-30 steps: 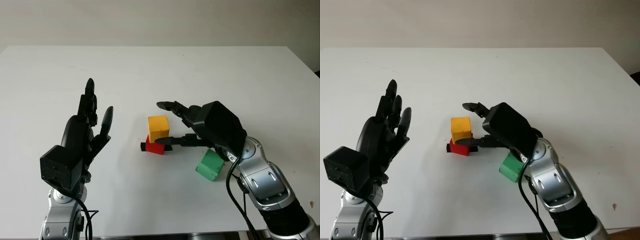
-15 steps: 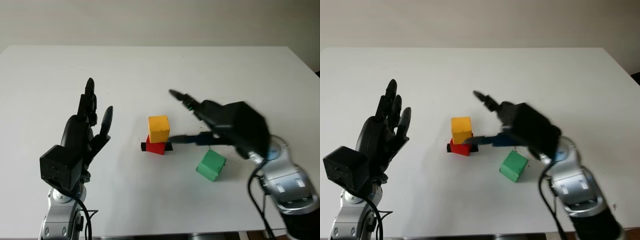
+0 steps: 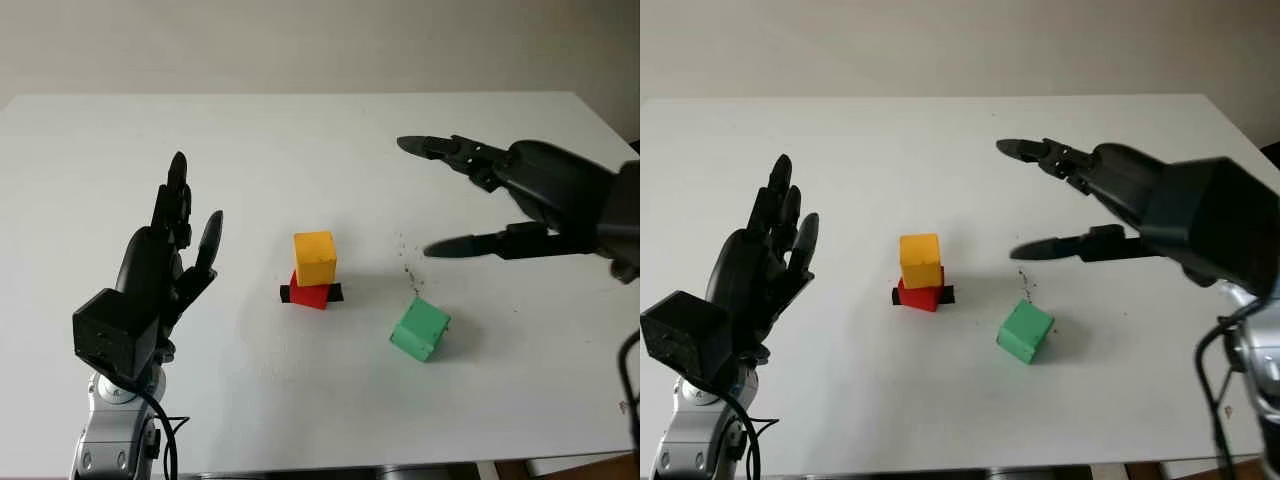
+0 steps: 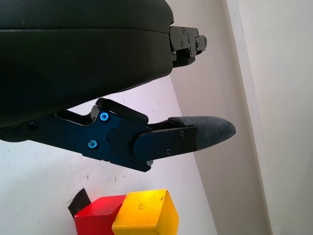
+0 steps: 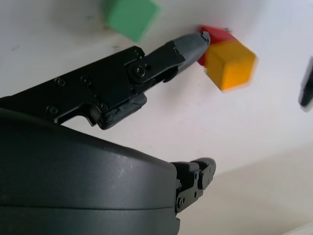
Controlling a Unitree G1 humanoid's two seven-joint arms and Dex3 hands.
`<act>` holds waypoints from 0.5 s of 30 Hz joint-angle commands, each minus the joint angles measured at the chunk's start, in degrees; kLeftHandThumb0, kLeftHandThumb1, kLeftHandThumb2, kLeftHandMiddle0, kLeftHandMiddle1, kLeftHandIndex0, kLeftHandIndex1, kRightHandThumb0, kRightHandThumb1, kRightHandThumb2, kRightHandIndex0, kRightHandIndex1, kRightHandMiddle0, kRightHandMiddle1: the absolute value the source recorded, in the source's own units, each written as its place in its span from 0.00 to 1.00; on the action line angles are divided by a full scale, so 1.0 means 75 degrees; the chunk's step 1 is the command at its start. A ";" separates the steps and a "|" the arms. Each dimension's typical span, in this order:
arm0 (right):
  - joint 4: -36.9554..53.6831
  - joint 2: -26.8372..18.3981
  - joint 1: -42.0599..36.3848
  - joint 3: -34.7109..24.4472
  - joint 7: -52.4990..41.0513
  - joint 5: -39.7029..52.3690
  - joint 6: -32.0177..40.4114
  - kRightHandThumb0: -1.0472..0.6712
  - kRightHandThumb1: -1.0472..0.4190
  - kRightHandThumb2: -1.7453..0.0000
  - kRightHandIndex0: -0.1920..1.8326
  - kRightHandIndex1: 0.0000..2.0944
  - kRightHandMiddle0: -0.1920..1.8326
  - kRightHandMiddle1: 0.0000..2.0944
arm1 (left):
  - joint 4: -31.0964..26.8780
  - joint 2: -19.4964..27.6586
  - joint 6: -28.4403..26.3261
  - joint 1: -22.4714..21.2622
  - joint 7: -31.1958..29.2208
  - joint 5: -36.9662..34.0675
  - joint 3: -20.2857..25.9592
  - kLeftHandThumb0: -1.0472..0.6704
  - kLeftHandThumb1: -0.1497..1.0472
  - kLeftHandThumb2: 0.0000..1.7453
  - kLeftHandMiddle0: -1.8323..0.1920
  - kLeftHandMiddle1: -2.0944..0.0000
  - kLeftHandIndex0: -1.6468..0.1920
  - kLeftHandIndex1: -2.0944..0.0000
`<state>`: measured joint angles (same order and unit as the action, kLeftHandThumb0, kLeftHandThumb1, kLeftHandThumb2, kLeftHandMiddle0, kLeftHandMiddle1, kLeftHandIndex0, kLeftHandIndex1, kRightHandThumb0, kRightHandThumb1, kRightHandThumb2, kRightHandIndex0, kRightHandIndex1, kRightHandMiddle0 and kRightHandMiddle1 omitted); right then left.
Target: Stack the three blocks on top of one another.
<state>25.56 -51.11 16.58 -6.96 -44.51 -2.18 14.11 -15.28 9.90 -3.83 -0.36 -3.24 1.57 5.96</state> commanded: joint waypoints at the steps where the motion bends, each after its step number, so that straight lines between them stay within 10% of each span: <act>1: 0.0041 -0.0515 -0.0084 -0.0014 -0.0291 -0.0191 -0.0738 0.26 0.16 0.98 0.10 0.04 0.25 0.14 | 0.0053 0.0087 0.0056 -0.0149 -0.0048 -0.0030 0.0069 0.21 1.00 0.31 0.95 0.97 0.94 0.97; 15: 0.0140 -0.0998 -0.0404 0.0573 -0.0870 -0.1234 -0.2890 0.27 0.19 0.97 0.09 0.03 0.26 0.11 | 0.0074 0.0161 -0.0089 -0.0293 -0.0098 -0.0167 0.0147 0.21 1.00 0.30 0.96 0.98 0.95 0.98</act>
<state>26.64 -57.78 14.13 -3.27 -50.82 -11.16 -6.71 -14.77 10.74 -4.41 -1.72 -3.86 0.31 6.84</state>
